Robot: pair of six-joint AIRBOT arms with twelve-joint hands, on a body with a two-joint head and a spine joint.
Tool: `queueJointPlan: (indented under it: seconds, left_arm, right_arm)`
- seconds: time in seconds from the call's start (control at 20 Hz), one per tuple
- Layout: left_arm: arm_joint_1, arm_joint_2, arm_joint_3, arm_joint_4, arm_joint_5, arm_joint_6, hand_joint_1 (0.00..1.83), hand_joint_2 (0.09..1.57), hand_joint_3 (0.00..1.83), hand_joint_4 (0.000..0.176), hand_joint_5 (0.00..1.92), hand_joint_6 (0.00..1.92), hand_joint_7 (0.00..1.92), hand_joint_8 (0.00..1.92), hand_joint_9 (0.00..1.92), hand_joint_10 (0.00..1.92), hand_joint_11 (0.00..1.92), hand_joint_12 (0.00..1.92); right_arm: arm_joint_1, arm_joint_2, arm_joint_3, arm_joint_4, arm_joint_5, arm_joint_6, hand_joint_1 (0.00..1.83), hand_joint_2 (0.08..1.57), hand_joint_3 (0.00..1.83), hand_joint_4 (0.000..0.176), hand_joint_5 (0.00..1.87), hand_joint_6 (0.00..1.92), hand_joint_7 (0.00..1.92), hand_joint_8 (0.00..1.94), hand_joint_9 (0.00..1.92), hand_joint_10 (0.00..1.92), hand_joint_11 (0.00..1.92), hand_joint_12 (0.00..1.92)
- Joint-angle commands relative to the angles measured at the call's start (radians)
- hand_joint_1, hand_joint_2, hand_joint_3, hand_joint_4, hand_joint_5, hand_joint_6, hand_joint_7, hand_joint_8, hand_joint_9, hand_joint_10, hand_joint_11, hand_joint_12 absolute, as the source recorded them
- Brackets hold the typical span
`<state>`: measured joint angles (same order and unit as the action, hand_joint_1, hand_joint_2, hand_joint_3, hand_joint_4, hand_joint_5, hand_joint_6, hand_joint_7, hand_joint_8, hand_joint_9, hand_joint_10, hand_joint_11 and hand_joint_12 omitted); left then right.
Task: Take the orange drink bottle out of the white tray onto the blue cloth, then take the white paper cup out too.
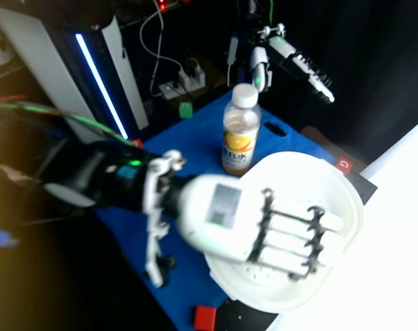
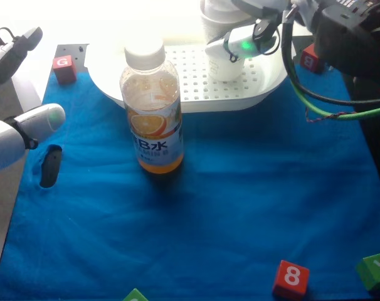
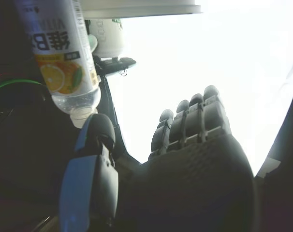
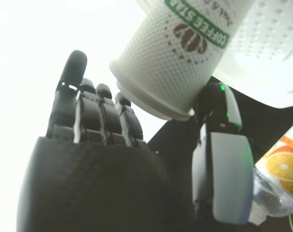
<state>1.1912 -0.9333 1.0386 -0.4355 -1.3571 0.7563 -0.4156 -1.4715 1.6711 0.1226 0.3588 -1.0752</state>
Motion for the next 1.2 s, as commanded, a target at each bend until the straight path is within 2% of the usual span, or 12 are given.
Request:
queueJointPlan:
  seconds: [0.0,0.1,0.25,0.35,0.4,0.45,0.6,0.65,0.7,0.95,1.1,1.15]
  left_arm:
    - [-0.011,-0.005,0.006,0.007,-0.127,-0.010,0.45,1.26,0.00,0.057,0.00,0.00,0.00,0.00,0.00,0.00,0.00,0.00]
    - [-0.011,-0.006,0.005,0.006,-0.130,-0.010,0.45,1.27,0.00,0.064,0.00,0.00,0.00,0.00,0.00,0.00,0.00,0.00]
    - [-0.011,-0.006,0.003,0.002,-0.132,-0.012,0.44,1.27,0.00,0.065,0.00,0.00,0.00,0.00,0.00,0.00,0.00,0.00]
    - [-0.011,-0.006,0.003,0.001,-0.134,-0.012,0.45,1.29,0.01,0.066,0.00,0.00,0.00,0.00,0.00,0.00,0.00,0.00]
    - [-0.011,-0.006,0.002,0.001,-0.136,-0.013,0.41,1.29,0.01,0.078,0.00,0.00,0.00,0.00,0.00,0.00,0.00,0.00]
    - [-0.011,-0.006,0.003,0.001,-0.136,-0.013,0.41,1.29,0.01,0.078,0.00,0.00,0.00,0.00,0.00,0.00,0.00,0.00]
    - [-0.011,-0.007,0.003,0.000,-0.138,-0.014,0.42,1.31,0.01,0.061,0.00,0.00,0.00,0.00,0.00,0.00,0.00,0.00]
    - [-0.011,-0.007,0.002,0.000,-0.139,-0.015,0.45,1.31,0.01,0.055,0.00,0.00,0.00,0.00,0.00,0.00,0.00,0.00]
    - [-0.011,-0.007,0.002,-0.001,-0.140,-0.015,0.44,1.31,0.01,0.059,0.00,0.00,0.00,0.00,0.00,0.00,0.00,0.00]
    - [-0.010,-0.008,0.002,-0.005,-0.140,-0.015,0.45,1.31,0.00,0.062,0.00,0.00,0.00,0.00,0.00,0.00,0.00,0.00]
    - [-0.010,-0.010,0.002,-0.006,-0.140,-0.015,0.45,1.31,0.00,0.046,0.00,0.00,0.00,0.00,0.00,0.00,0.00,0.00]
    - [-0.010,-0.010,0.002,-0.007,-0.140,-0.015,0.45,1.31,0.00,0.043,0.00,0.00,0.00,0.00,0.00,0.00,0.00,0.00]
  right_arm:
    - [0.016,0.005,0.009,0.007,0.109,-0.002,0.75,1.07,0.00,0.000,0.00,0.00,0.00,0.00,0.00,0.00,0.00,1.11]
    - [0.016,0.005,0.015,0.007,0.090,-0.002,0.77,1.07,0.00,0.000,0.00,0.00,0.00,0.00,0.00,0.00,0.00,0.87]
    - [0.016,0.006,0.019,0.013,0.075,-0.002,0.78,1.10,0.00,0.000,0.00,0.00,0.00,0.00,0.01,0.00,0.00,1.02]
    - [0.016,0.006,0.025,0.015,0.068,-0.002,0.83,1.16,0.01,0.000,0.24,0.08,0.17,0.04,0.18,0.07,0.00,1.26]
    - [0.016,0.006,0.028,0.018,0.066,0.001,0.93,1.20,0.00,0.000,0.28,0.48,0.49,0.20,0.42,0.79,0.22,1.69]
    - [0.016,0.006,0.028,0.018,0.066,0.002,0.93,1.20,0.00,0.000,0.28,0.48,0.49,0.20,0.42,0.79,0.22,1.69]
    - [0.015,0.008,0.034,0.018,0.066,0.033,1.03,1.21,0.00,0.000,0.11,1.56,0.32,1.31,0.36,1.58,0.35,1.90]
    - [0.015,0.012,0.035,0.019,0.066,0.050,1.00,1.33,0.01,0.000,0.44,1.65,0.34,1.48,0.41,1.69,0.43,1.92]
    - [0.015,0.015,0.032,0.020,0.066,0.050,1.03,1.37,0.01,0.000,0.44,1.78,0.54,1.58,0.44,1.72,0.47,1.92]
    - [0.015,0.056,-0.019,0.002,0.088,0.050,1.04,1.38,0.00,0.015,0.49,1.77,0.58,1.62,0.46,1.83,0.57,1.92]
    - [0.015,0.086,-0.062,-0.010,0.128,0.050,0.99,1.36,0.00,0.000,0.53,1.69,0.42,1.65,0.47,1.88,0.59,1.92]
    - [0.016,0.092,-0.072,-0.016,0.137,0.050,1.06,1.37,0.01,0.000,0.43,1.71,0.61,1.69,0.66,1.91,0.81,1.92]
